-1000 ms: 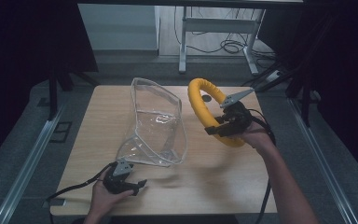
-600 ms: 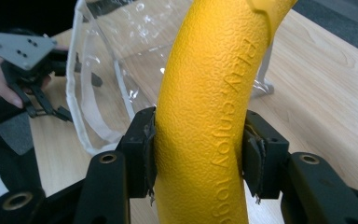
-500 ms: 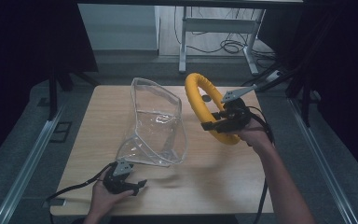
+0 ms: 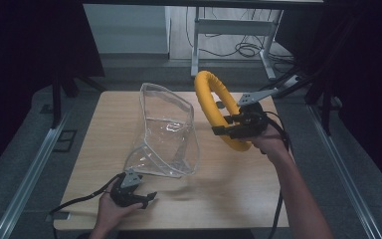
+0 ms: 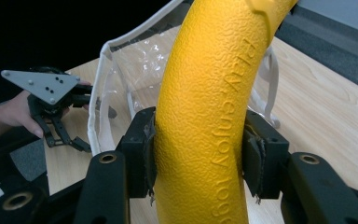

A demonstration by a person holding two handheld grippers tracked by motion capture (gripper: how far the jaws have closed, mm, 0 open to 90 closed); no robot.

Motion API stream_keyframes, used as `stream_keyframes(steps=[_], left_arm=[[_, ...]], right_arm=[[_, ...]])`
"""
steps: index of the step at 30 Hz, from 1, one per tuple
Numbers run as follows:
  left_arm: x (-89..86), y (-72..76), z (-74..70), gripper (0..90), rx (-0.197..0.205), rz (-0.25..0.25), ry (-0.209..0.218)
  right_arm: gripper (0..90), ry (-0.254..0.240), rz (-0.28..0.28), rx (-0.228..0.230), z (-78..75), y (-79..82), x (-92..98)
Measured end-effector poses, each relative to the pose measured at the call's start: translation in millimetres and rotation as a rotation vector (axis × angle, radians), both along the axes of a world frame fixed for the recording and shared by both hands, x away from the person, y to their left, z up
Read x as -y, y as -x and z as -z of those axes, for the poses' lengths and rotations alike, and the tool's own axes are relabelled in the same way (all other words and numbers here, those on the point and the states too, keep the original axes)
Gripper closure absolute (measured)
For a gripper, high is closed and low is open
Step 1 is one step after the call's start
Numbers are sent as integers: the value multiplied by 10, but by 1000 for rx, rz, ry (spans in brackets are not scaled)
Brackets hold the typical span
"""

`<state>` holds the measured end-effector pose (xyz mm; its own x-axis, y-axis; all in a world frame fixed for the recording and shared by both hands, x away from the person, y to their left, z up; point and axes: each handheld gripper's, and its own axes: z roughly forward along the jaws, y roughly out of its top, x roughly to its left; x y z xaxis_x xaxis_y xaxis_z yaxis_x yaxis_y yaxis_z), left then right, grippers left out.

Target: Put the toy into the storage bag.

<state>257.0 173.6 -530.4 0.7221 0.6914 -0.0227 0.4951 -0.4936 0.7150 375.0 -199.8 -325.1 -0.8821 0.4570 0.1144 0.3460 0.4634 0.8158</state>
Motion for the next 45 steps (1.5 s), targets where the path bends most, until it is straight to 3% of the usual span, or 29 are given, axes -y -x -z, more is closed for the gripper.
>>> stream_keyframes(steps=[21, 25, 28, 45], left_arm=[[0, 1, -4, 191, -3, 0, 3], [-7, 5, -34, 190, -9, 15, 57], [-7, 2, -24, 191, -13, 12, 40], [0, -1, -15, 191, -17, 12, 37]], right_arm=[[519, -65, -29, 54, -212, 78, -151], [518, -75, -40, 61, -244, 95, -182], [519, -82, -43, 65, -265, 103, -204], [518, -102, -63, 104, -423, 165, -312]])
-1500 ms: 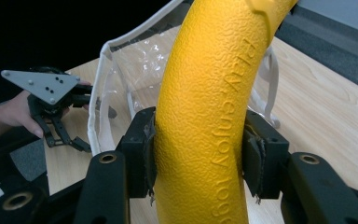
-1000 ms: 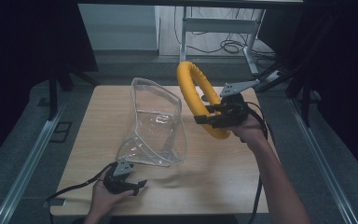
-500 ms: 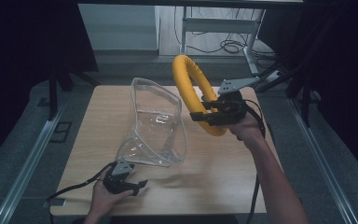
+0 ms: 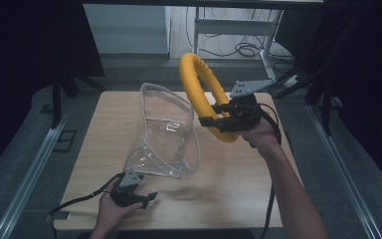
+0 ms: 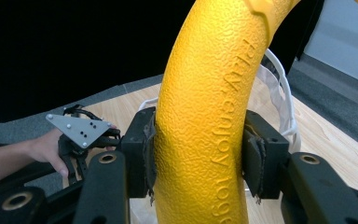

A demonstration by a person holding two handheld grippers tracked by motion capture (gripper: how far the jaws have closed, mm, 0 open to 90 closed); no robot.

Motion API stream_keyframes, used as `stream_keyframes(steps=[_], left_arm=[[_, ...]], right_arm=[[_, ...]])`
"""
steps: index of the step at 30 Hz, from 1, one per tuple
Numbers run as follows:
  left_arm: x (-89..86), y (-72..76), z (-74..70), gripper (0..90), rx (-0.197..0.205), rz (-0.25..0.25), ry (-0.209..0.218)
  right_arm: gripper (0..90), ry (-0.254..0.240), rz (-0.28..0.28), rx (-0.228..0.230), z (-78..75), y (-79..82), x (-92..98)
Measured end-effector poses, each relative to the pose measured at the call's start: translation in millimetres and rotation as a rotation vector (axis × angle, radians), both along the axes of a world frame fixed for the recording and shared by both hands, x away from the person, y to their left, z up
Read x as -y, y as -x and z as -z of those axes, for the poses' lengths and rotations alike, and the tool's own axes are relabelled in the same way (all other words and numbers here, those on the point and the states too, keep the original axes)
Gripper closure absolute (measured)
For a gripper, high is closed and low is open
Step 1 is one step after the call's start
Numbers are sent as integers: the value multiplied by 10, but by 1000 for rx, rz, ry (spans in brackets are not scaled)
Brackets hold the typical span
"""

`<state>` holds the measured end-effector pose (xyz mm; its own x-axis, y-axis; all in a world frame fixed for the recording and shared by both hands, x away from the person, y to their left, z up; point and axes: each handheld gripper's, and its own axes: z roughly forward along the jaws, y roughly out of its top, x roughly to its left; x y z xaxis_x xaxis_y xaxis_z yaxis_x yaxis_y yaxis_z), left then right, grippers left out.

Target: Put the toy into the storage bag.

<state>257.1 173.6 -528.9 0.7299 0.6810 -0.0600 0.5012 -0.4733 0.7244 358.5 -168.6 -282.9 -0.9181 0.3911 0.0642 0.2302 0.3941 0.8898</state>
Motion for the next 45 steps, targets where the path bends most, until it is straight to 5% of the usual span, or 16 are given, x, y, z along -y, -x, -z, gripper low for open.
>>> stream_keyframes(steps=[23, 45], left_arm=[[-1, -5, 4, 190, -2, 5, -2], [-5, -4, 2, 190, -5, 7, -5]], right_arm=[[517, -63, -42, 43, -251, 78, -153], [516, -122, -146, 41, -347, 192, -489]])
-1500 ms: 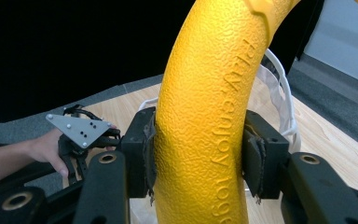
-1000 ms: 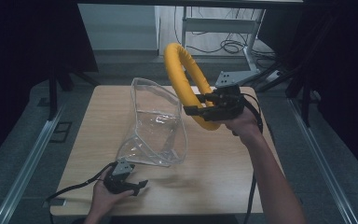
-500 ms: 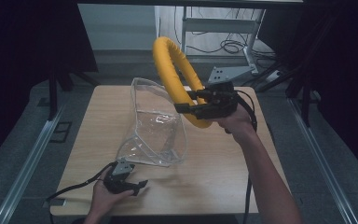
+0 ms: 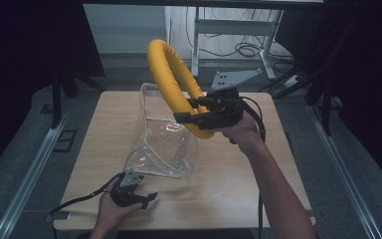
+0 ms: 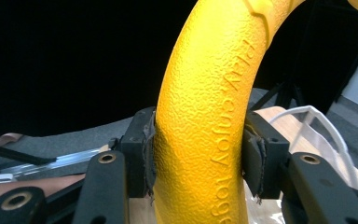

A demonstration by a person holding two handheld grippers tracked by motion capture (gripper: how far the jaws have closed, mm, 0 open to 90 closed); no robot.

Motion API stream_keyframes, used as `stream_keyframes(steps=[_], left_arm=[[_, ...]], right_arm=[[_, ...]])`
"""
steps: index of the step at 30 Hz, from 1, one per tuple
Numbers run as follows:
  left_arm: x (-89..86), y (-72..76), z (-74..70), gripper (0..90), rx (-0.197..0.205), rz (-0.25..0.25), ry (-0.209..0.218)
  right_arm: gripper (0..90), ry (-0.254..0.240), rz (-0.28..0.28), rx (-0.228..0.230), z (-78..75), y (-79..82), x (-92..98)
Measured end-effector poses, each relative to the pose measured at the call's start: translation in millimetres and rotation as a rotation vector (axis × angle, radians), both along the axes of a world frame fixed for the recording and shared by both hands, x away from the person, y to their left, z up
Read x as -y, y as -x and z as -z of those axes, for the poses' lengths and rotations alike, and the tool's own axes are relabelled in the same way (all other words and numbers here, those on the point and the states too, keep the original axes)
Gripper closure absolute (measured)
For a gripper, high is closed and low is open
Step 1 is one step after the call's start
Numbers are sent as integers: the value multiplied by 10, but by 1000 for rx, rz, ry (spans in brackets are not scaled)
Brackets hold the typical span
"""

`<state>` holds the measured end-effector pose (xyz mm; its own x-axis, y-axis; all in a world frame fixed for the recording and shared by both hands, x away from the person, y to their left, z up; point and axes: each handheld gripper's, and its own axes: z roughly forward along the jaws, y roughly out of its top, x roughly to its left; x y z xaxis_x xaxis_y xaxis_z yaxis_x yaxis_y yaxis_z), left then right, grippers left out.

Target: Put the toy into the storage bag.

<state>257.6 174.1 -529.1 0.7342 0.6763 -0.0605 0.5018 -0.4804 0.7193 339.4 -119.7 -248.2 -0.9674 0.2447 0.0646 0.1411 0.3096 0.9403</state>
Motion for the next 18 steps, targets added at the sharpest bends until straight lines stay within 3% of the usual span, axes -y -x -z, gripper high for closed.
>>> stream_keyframes(steps=[18], left_arm=[[-2, 2, -2, 190, 4, -1, -1]], right_arm=[[516, -8, -58, 8, 19, 59, -251]])
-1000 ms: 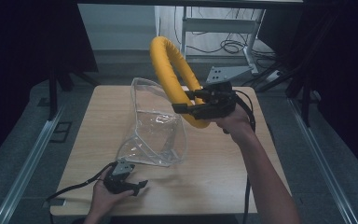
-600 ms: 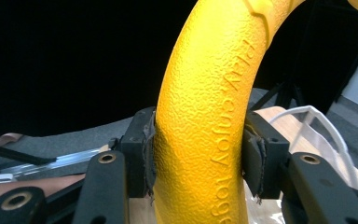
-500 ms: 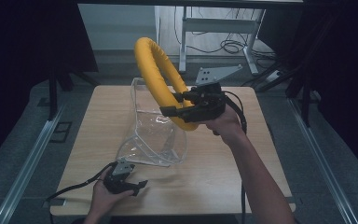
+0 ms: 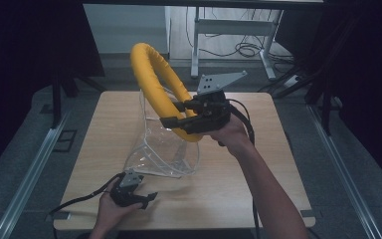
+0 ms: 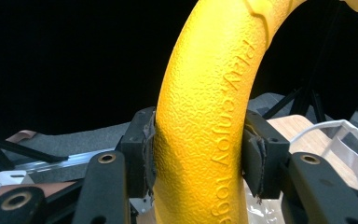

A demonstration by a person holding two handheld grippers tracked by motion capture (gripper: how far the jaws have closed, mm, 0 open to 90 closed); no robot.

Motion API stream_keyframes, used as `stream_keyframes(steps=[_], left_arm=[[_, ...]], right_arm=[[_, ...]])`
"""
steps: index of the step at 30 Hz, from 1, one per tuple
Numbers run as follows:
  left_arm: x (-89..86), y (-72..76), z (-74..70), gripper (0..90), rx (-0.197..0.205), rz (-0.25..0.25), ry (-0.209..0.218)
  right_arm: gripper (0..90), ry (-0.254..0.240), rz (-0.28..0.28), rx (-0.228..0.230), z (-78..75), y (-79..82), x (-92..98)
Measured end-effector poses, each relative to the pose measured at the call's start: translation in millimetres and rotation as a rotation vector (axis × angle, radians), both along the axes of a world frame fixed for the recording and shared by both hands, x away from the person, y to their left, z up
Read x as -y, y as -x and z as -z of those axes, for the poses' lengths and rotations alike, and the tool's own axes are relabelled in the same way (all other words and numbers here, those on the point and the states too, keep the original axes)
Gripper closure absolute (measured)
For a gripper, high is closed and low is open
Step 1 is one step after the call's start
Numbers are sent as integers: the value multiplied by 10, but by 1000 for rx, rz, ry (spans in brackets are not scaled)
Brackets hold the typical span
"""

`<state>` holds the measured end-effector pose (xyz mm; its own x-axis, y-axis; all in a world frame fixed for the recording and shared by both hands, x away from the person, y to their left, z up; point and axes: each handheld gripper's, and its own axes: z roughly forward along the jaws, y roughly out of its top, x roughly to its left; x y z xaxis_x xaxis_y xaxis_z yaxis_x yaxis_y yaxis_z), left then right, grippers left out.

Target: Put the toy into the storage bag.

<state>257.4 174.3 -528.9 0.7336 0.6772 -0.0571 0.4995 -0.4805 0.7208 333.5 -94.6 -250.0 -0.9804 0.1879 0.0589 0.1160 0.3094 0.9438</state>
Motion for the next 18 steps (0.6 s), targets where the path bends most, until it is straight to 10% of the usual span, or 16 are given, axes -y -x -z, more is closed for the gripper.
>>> stream_keyframes(steps=[18], left_arm=[[5, -5, 16, 190, -3, 1, -5]], right_arm=[[515, -14, -52, -28, 97, 55, -141]])
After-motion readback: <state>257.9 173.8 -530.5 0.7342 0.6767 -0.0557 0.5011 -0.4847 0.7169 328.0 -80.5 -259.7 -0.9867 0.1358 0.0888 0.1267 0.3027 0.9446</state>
